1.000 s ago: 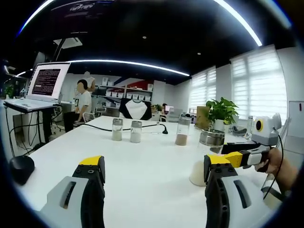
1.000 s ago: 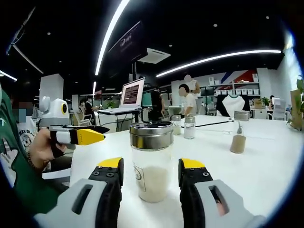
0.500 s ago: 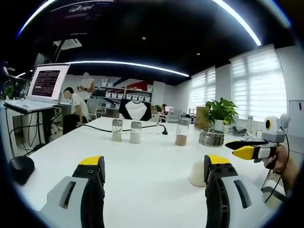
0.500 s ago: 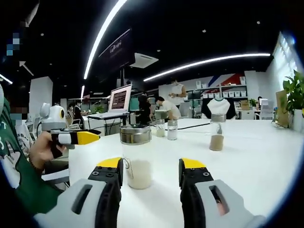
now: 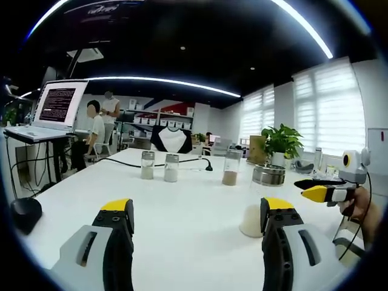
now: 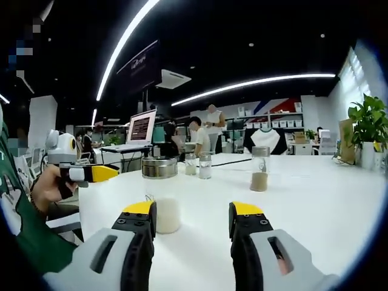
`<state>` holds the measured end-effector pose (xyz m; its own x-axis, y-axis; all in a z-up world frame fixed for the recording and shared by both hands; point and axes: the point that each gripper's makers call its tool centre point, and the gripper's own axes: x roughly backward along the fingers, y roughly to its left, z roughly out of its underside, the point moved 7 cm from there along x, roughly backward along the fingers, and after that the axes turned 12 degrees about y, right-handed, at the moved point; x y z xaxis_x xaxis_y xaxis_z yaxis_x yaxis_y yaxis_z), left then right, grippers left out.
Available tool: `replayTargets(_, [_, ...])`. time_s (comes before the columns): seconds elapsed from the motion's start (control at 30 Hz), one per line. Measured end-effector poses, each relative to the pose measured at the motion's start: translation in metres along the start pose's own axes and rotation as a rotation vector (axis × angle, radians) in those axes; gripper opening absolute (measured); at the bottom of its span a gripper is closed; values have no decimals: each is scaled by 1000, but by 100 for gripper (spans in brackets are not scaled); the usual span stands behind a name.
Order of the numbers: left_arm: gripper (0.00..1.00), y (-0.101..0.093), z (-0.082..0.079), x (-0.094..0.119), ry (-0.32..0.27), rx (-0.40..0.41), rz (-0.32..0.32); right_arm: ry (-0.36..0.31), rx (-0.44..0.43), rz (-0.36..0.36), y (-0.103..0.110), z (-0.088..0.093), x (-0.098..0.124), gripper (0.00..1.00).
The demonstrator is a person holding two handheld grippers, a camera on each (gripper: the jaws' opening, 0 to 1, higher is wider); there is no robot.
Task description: Rotate the seasoning bottle until the label or dispensing opening points toward the visible target arrow and the bottle remains upright within the marked orientation range
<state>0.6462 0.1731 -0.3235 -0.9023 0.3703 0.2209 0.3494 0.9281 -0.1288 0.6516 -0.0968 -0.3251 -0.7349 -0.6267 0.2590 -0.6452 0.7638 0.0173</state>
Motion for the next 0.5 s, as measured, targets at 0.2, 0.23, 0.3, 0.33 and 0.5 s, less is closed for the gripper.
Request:
replayTargets(0.2, [91,0,0,0,-2,1,0,-4,-6,21,-7,-7,-4,47])
replayTargets(0.23, [91,0,0,0,-1,0,1,-4,-8,30,-10,-8,-4,47])
replayTargets(0.3, [91,0,0,0,-1,2,1,-4,-9,41,-14,-10,-6,47])
replayTargets(0.33, [91,0,0,0,0,1,1,-2,-6,47,-17,-11,-8,47])
replayTargets(0.5, [91,0,-1,0,-2,-4,0,6,4,75,-29,-15,-15,48])
